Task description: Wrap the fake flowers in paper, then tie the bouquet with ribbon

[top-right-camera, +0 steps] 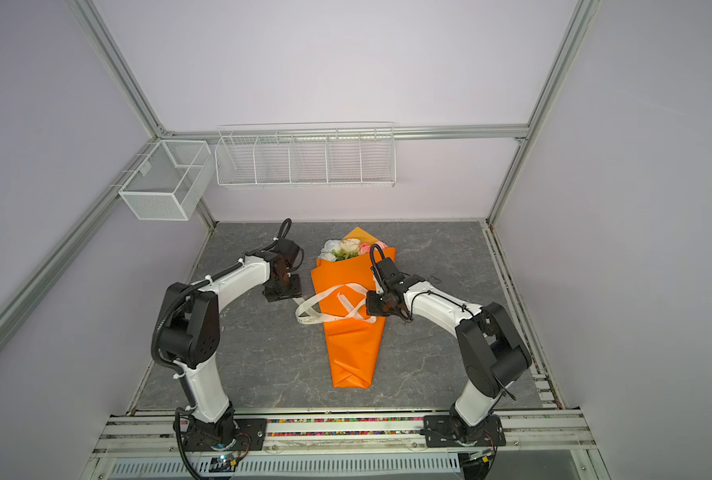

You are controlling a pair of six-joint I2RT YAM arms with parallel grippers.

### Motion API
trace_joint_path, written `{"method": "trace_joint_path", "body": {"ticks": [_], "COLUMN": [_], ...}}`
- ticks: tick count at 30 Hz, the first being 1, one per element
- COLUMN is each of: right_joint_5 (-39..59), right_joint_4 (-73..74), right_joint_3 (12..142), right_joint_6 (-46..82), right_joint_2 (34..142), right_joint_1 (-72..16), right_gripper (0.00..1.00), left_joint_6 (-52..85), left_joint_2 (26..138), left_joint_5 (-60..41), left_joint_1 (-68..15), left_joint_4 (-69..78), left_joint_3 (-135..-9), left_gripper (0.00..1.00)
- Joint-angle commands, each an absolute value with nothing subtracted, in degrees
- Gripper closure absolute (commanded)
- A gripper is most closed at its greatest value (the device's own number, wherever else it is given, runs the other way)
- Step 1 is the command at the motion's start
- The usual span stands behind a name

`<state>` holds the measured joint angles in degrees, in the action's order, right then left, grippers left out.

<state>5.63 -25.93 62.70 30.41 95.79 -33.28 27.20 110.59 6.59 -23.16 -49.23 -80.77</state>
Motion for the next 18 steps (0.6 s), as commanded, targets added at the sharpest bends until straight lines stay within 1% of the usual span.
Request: {"method": "trace_joint_path", "body": {"ticks": [1,6,12,18], "right_joint_5": [5.98,6.15,6.76,7.12], "right_joint_4": [-27.94,-28.29,-28.48,-29.03], "right_joint_3": [63.72,64.17,64.91,65.57], "right_joint_6": [29.44,29.1,28.87,28.5], "right_joint_2": [94.57,94.88,95.41,95.03], "right_joint_1": [-33.83,-33.78,-33.76,-33.83], "right_gripper": [0.93,0.93,0.93,0.93], "left_joint_6": [29.85,31.13,33.03,34.11], "left_joint_2": [112.21,117.42,120.05,122.29], "left_joint_5": [8.1,8.77,7.78,9.66], "left_joint_1": [-23.47,-23.79,-24.23,-25.29], "left_joint_4": [-53.34,-55.94,-54.77,-55.06], "left_joint_3": [-84.18,-89.43,-89.69,-90.13], "left_gripper": [0.37,0.37,0.41,0.43]}}
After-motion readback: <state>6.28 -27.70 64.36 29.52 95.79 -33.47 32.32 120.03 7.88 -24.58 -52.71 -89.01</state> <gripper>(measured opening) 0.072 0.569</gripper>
